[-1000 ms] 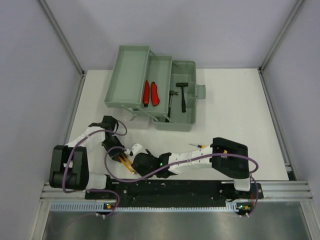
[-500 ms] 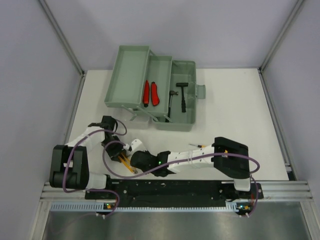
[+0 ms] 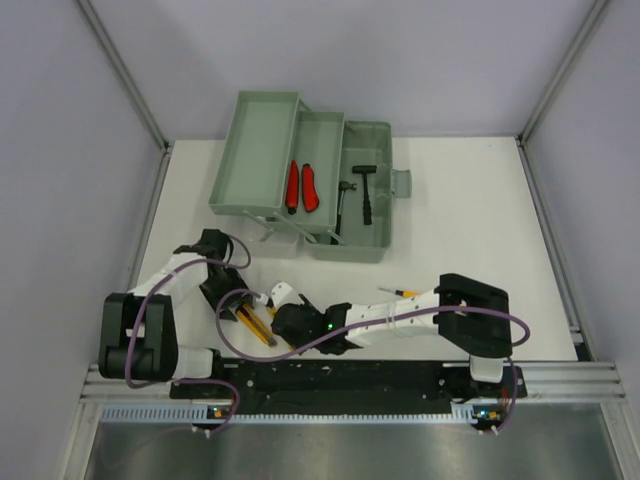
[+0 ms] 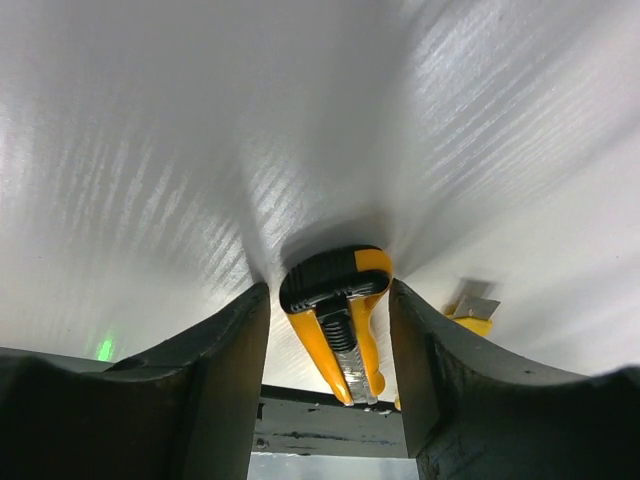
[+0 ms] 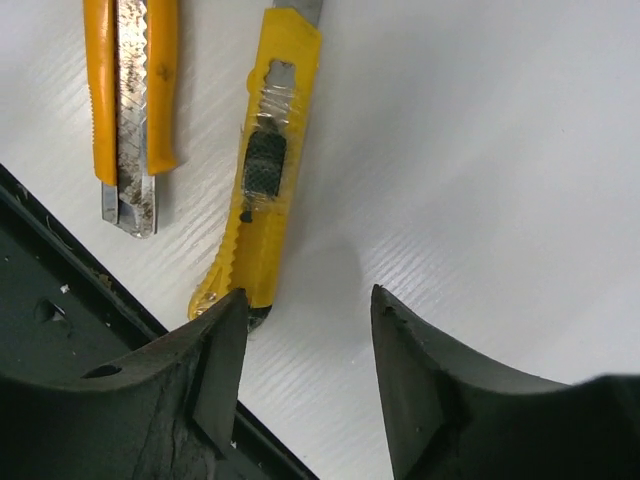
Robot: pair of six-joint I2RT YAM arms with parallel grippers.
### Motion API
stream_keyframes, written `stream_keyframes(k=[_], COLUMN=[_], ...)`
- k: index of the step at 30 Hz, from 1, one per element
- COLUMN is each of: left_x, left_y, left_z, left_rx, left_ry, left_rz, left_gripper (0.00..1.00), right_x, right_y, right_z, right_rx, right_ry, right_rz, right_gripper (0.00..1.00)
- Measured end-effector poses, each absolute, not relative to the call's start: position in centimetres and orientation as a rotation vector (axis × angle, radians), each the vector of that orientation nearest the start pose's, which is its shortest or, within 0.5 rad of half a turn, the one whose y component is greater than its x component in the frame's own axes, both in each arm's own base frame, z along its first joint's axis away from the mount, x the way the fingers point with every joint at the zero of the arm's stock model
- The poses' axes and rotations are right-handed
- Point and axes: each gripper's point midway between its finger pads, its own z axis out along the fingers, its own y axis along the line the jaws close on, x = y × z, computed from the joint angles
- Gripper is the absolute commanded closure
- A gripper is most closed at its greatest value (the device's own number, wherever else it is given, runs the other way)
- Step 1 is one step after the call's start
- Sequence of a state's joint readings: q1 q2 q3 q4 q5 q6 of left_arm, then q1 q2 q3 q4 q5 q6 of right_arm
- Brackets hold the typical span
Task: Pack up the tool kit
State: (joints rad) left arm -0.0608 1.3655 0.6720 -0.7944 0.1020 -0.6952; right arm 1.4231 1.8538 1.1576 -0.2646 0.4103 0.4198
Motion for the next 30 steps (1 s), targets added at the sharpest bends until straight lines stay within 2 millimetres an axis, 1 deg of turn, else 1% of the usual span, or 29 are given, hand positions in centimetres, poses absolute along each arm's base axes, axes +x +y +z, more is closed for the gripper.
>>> stream_keyframes(k=[2, 4, 6, 10, 12, 16, 18, 22, 25, 28, 29, 30], left_x=[18.1, 18.2, 18.4, 19.0, 19.4, 20.0, 20.1, 20.3, 20.4, 20.4, 20.4, 20.4], left_y=[-5.2, -5.0, -4.8, -4.1, -3.8, -3.1, -2.9, -2.9, -2.9, -2.9, -2.9, -2.9], left_z=[1.4, 1.4, 1.4, 1.6, 1.7, 2.0, 2.0, 2.1, 2.2, 2.2, 2.2, 2.2], left_rx=[-0.965, -0.974, -0.979, -0.98, -0.985, -1.02, -1.033, -1.049, -1.059, -1.067, -1.068, -1.069], left_ry=[2.929, 2.921, 2.913, 2.889, 2.874, 2.835, 2.826, 2.819, 2.815, 2.811, 2.811, 2.81], left_rz=[-0.183, -0.179, -0.175, -0.155, -0.15, -0.169, -0.18, -0.211, -0.233, -0.243, -0.247, -0.25], left_gripper=[0.44, 0.43, 0.42, 0.4, 0.38, 0.37, 0.36, 0.36, 0.36, 0.36, 0.36, 0.36], right_x=[11.7, 12.0, 12.2, 12.4, 12.4, 12.5, 12.6, 13.1, 13.4, 13.8, 13.9, 14.0], right_y=[41.3, 41.5, 41.9, 42.6, 43.3, 45.4, 46.0, 46.2, 45.9, 45.6, 45.6, 45.7], right_z=[3.7, 3.8, 4.1, 4.5, 4.7, 4.9, 4.5, 3.3, 2.5, 2.3, 2.3, 2.2], right_rx=[-1.037, -1.035, -1.031, -1.027, -1.027, -1.023, -1.029, -1.03, -1.024, -1.012, -1.004, -0.999], right_ry=[2.216, 2.212, 2.199, 2.183, 2.179, 2.164, 2.164, 2.18, 2.201, 2.209, 2.211, 2.211], right_rz=[0.32, 0.335, 0.358, 0.388, 0.405, 0.448, 0.449, 0.42, 0.391, 0.376, 0.375, 0.373], right_gripper=[0.42, 0.41, 0.41, 0.45, 0.47, 0.5, 0.51, 0.55, 0.56, 0.58, 0.61, 0.67])
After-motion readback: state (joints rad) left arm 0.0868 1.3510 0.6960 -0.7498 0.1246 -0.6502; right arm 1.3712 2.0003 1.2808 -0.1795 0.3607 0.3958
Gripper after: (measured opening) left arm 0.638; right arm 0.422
